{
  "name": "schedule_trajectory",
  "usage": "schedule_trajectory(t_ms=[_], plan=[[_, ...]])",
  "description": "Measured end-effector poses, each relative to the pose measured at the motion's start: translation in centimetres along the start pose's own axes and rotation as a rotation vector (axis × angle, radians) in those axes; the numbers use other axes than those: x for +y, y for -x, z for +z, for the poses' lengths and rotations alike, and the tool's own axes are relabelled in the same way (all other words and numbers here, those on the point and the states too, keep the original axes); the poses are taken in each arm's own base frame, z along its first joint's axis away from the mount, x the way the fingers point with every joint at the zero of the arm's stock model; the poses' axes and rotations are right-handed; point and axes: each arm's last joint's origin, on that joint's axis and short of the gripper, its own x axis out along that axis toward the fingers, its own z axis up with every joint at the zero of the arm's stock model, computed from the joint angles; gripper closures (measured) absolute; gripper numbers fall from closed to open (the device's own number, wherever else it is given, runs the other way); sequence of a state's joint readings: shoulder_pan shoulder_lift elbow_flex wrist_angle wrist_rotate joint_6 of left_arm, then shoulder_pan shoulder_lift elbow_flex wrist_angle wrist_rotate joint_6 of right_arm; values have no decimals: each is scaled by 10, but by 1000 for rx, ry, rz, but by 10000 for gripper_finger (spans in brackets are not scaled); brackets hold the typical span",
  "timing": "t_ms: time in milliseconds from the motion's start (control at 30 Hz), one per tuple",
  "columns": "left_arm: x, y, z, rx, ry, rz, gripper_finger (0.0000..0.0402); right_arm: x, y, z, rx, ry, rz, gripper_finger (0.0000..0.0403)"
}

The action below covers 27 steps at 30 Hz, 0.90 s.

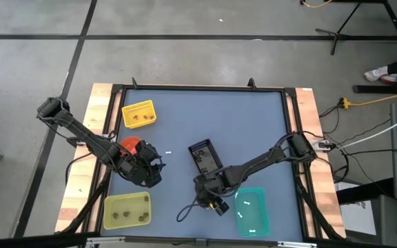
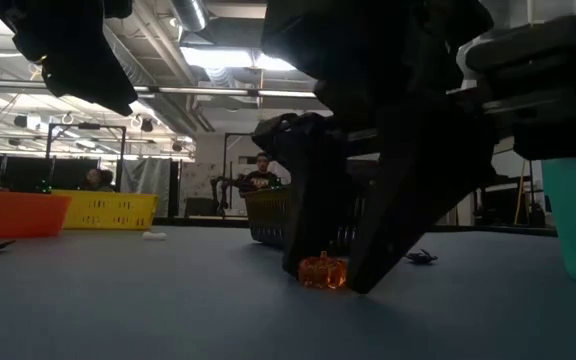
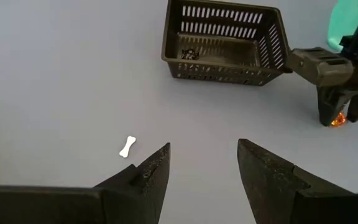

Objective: Sort Halloween decoration
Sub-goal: Put the orange pumpkin toy into the orange bin

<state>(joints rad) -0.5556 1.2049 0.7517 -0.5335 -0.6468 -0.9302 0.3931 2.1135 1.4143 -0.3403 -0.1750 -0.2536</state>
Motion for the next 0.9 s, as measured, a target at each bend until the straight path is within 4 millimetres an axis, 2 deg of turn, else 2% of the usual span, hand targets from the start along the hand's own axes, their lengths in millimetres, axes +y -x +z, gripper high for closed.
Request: schedule_trajectory(t_ms=[167,633,900], plan=[[0,0,0,-1,1,-1,230,-1,-1,-1,6,0,-6,218],[0,0,0,-1,2,-2,230,-1,-1,-1,9,12,-6,301],[0,0,0,-1,2,-2,230,-1,-1,0,9,12,-7,303]])
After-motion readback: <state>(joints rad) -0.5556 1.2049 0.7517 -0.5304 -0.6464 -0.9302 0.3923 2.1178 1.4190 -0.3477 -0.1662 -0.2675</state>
